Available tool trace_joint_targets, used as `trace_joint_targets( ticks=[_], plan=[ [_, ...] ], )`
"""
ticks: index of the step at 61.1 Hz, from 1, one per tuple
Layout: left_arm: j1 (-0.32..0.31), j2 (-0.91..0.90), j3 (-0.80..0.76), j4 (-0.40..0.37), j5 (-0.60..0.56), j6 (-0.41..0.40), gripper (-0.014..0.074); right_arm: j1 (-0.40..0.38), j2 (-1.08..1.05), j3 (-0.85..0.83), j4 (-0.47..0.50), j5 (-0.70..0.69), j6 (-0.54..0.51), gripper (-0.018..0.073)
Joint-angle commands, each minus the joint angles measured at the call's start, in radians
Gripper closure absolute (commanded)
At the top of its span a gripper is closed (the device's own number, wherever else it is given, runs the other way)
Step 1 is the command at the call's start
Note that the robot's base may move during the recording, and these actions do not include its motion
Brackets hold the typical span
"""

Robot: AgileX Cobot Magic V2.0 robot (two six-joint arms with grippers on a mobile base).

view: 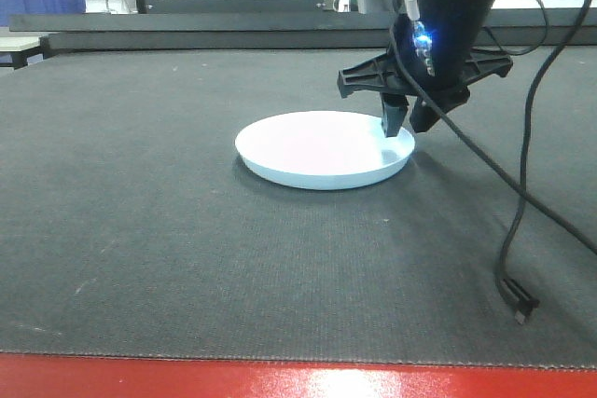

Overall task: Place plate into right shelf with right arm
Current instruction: 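Close the right gripper on the plate rim and lift it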

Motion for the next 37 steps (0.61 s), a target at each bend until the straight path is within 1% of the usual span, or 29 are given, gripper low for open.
trace_joint_targets(
  ticks=[1, 11, 15, 21, 25, 28, 37],
  plan=[
    [-0.002, -0.012, 0.007, 0.0, -0.089, -0.006, 0.0643, -0.003, -0.038, -0.031, -0.026, -0.053, 0.0, 0.0263],
    [-0.002, -0.012, 0.007, 0.0, -0.089, -0.006, 0.0643, -0.003, -0.026, -0.031, -0.026, -0.049, 0.0, 0.0265],
    [-0.002, -0.012, 0.007, 0.0, -0.089, -0.006, 0.0643, -0.003, -0.021, -0.031, -0.026, -0.047, 0.0, 0.0295],
    [-0.002, -0.012, 0.007, 0.0, -0.089, -0.006, 0.0643, -0.003, -0.018, -0.031, -0.026, -0.037, 0.0, 0.0411],
    [-0.002, -0.012, 0.007, 0.0, -0.089, -0.006, 0.0643, -0.003, -0.018, -0.031, -0.026, -0.036, 0.0, 0.0519],
    [-0.002, -0.012, 0.007, 0.0, -0.089, -0.006, 0.0643, -0.003, -0.019, -0.031, -0.026, -0.036, 0.0, 0.0501],
    [-0.002, -0.012, 0.007, 0.0, -0.089, -0.006, 0.0643, -0.003, -0.053, -0.033, -0.026, -0.038, 0.0, 0.0505]
  ],
)
